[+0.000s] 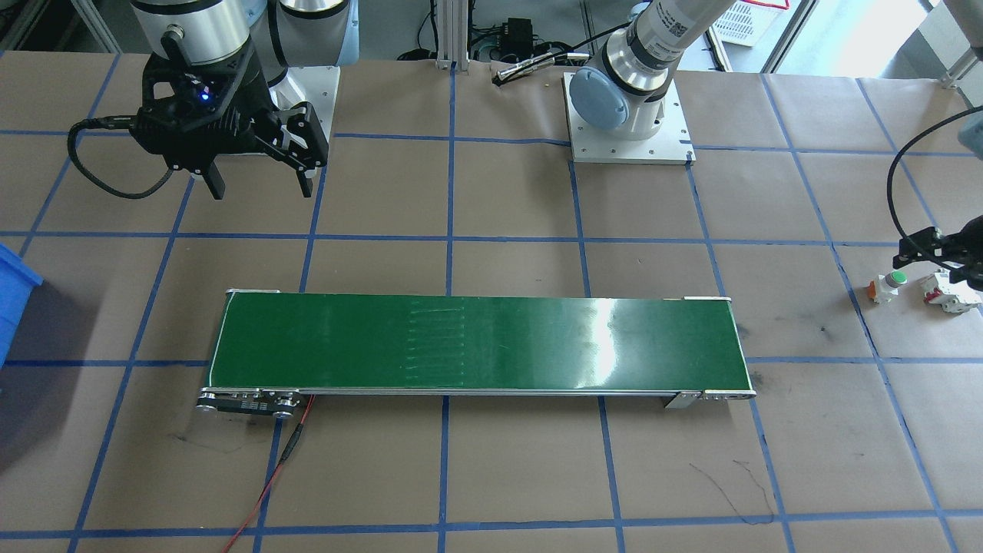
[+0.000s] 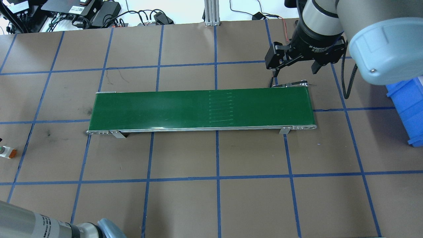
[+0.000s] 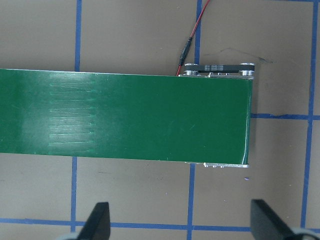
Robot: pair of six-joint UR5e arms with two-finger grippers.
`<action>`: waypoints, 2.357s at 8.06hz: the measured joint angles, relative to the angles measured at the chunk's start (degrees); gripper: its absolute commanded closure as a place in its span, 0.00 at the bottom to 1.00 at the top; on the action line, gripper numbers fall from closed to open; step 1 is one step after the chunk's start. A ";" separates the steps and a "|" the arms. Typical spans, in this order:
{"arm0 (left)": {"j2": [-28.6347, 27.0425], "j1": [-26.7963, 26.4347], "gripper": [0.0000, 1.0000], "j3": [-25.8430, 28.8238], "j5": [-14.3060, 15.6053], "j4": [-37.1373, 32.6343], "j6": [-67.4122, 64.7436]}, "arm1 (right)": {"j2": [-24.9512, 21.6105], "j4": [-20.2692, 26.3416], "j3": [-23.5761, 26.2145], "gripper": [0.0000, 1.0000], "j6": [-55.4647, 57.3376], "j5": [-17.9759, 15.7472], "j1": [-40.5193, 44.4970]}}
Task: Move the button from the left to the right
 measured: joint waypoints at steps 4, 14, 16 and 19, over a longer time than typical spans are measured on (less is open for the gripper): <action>-6.56 0.84 0.00 -0.10 0.39 1.70 0.57 | -0.08 0.03 0.00 0.00 0.00 0.00 0.00; -7.06 2.32 1.00 -3.76 0.62 5.42 2.43 | -0.06 0.03 0.00 0.00 -0.09 0.00 0.00; -6.81 2.37 1.00 -3.50 0.25 5.12 3.17 | -0.07 0.03 0.06 0.00 -0.09 0.00 0.00; -1.37 2.14 1.00 -2.95 -0.41 -3.39 4.03 | -0.09 0.03 0.09 0.00 -0.09 0.00 0.00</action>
